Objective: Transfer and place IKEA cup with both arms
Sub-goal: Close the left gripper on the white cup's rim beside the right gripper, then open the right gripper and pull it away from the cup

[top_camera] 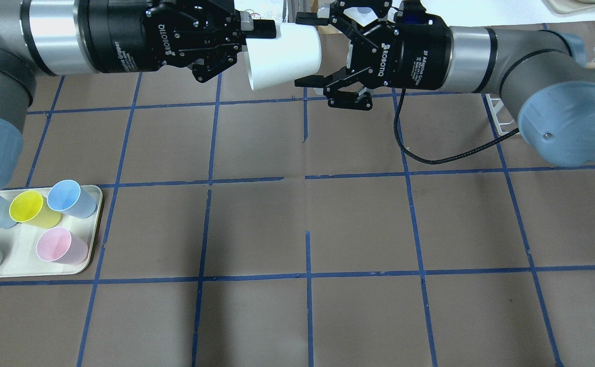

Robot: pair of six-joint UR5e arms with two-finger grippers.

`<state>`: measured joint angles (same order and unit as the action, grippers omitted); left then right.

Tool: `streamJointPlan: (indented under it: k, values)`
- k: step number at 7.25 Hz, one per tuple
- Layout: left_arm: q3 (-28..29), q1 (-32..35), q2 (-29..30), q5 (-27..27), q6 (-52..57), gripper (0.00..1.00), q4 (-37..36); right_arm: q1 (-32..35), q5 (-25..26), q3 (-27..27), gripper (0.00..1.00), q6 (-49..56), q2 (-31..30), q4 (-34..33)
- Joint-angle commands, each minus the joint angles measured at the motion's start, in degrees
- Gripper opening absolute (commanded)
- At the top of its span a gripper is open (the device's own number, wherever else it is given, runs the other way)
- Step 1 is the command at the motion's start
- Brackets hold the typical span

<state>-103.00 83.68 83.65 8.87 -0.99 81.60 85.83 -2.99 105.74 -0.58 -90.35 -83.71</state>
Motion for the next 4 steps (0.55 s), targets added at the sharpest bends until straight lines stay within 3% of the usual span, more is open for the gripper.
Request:
streamJointPlan:
  k: [1, 3, 4]
  values:
    - [-0.01, -0.01, 0.11, 0.01, -0.33, 0.00, -0.12, -1.88, 0.36, -0.18, 1.00, -0.56, 0.00, -0.22]
    - [0.42, -0.18, 0.20, 2.18, -0.24, 0.00, -0.04, -8.45, 0.88, -0.27, 1.00, -4.84, 0.00, -1.01]
    - [1.21, -0.71, 0.11, 9.08, -0.50, 0.00, -0.12, -11.44, 3.93, -0.53, 1.00, -5.39, -0.09, -1.02]
